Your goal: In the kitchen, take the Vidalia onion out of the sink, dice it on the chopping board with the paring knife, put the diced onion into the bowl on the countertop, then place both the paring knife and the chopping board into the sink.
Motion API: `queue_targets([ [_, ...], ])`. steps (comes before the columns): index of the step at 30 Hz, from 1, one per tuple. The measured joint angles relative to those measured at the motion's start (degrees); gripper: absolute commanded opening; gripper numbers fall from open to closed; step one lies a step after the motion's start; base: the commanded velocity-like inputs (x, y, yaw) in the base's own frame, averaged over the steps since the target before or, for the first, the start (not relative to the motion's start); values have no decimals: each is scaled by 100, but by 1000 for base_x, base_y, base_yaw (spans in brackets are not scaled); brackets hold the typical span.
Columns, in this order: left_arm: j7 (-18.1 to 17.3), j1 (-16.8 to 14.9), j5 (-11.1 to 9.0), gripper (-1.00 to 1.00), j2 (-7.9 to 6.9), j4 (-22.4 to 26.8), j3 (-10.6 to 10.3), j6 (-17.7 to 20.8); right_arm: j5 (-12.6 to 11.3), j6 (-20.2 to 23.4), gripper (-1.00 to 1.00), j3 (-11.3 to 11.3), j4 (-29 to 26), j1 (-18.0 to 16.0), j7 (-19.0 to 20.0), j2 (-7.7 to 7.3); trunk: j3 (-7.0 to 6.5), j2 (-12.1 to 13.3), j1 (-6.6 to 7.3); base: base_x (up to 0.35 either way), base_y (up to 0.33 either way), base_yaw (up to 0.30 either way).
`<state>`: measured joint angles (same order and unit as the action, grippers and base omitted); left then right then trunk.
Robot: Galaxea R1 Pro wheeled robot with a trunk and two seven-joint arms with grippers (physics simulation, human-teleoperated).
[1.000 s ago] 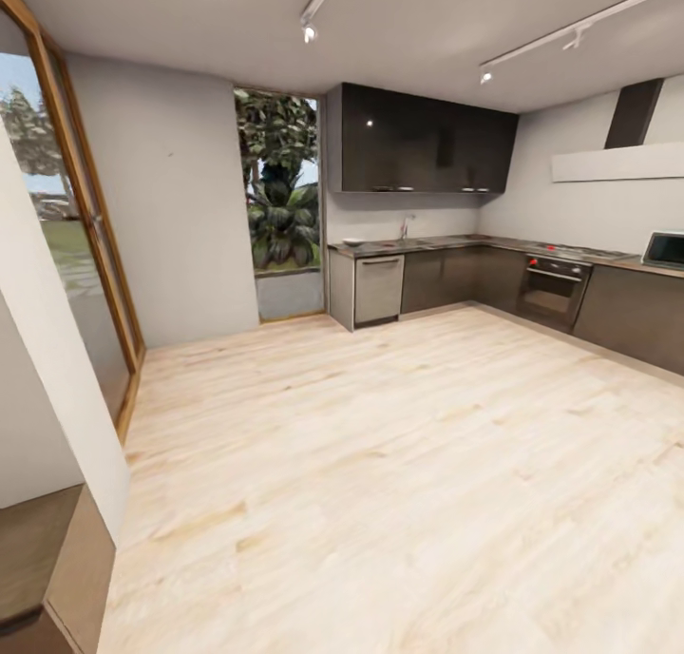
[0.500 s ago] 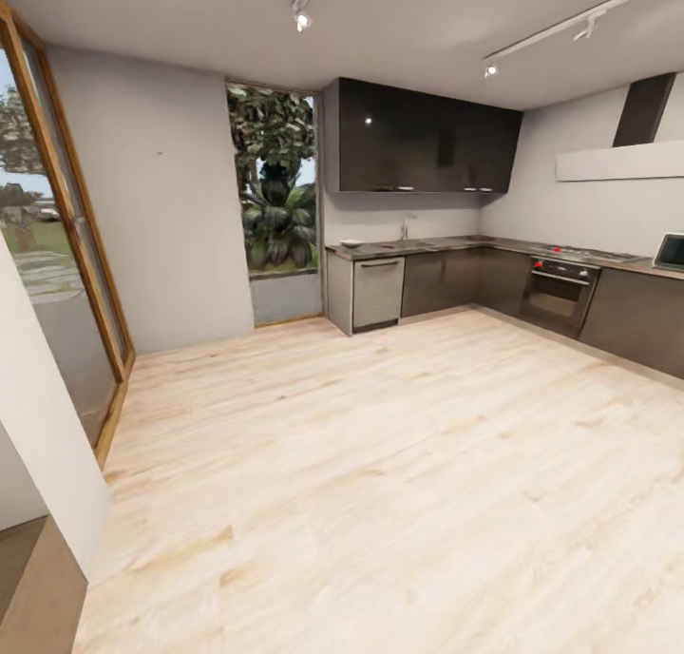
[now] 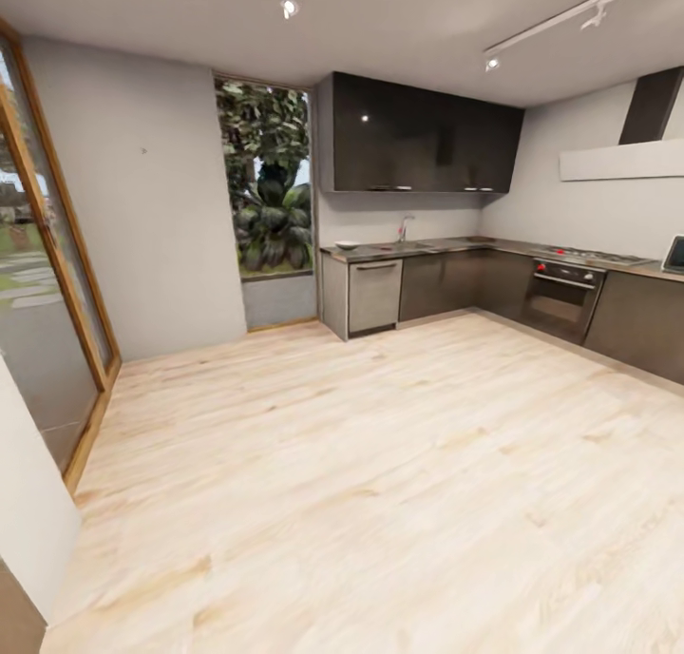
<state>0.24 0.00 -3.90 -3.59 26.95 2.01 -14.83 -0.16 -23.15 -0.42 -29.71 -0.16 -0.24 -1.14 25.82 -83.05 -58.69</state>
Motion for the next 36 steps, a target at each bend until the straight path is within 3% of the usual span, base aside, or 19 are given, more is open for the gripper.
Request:
queue_targets([
  [36,0,0,0,100,-1,8,0,0,0,0,100,0,0,0,0,0,0,0,0,318,-144,0],
])
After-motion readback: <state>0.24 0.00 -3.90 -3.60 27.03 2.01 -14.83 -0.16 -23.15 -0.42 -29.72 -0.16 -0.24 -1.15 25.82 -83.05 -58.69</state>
